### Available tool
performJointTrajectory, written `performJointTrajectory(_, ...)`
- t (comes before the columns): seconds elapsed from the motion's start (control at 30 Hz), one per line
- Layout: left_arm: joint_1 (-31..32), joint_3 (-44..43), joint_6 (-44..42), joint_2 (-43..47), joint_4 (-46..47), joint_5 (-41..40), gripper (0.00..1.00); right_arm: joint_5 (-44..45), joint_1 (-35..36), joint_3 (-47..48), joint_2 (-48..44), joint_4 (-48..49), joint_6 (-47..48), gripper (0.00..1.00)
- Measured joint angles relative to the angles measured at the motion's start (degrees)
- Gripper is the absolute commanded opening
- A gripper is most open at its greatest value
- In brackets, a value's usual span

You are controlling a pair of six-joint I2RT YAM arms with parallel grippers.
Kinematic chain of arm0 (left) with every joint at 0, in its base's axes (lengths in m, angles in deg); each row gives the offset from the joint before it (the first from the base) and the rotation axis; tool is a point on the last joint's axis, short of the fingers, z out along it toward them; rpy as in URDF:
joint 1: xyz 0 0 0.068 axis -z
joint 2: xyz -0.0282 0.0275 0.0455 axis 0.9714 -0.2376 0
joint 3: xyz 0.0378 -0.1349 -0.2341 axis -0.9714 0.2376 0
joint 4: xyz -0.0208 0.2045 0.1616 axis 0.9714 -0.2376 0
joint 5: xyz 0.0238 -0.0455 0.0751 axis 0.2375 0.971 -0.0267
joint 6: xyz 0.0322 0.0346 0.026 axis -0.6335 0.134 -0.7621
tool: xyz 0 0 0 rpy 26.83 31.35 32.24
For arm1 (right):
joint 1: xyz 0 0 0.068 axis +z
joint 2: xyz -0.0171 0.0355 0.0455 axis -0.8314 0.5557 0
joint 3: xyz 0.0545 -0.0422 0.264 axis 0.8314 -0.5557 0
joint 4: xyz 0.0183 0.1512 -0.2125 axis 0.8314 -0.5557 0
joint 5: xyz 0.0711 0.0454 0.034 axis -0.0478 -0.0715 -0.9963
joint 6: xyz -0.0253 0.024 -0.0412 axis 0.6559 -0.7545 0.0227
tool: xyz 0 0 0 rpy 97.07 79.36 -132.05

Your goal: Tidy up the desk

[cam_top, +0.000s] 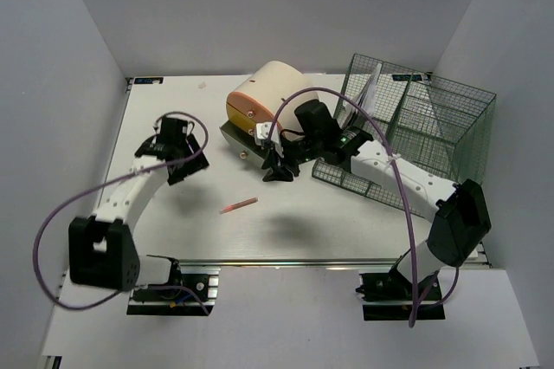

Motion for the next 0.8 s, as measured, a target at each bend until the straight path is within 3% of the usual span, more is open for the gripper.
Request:
performJointTrajectory(0.23,-7.8,-16.6,-1.7,-19.6,-0.9,-12.1,0.79,-0.6,-1.6,-2.9,-2.3,-0.4,-0.8,0.43)
performJointTrajectory(0.4,-13.6,-22.8,-5.2,-26.6,-2.1,-15.7,0.69,-0.5,-2.6,-6.6,-6.6,-0.1,-1.8,0.43)
performJointTrajectory(0.6,-18.6,-25.6,-9.9,-30.3,-1.0,-15.3,0.63,-0.5,-3.9,-8.7,-8.6,1.0,-2.5,0.43)
performJointTrajectory(0.8,-20.2,-29.3,-13.2,-35.6,1.0,-10.8,0.65,-0.7,-4.5,-9.2,-8.7,1.1,-2.9,0.43)
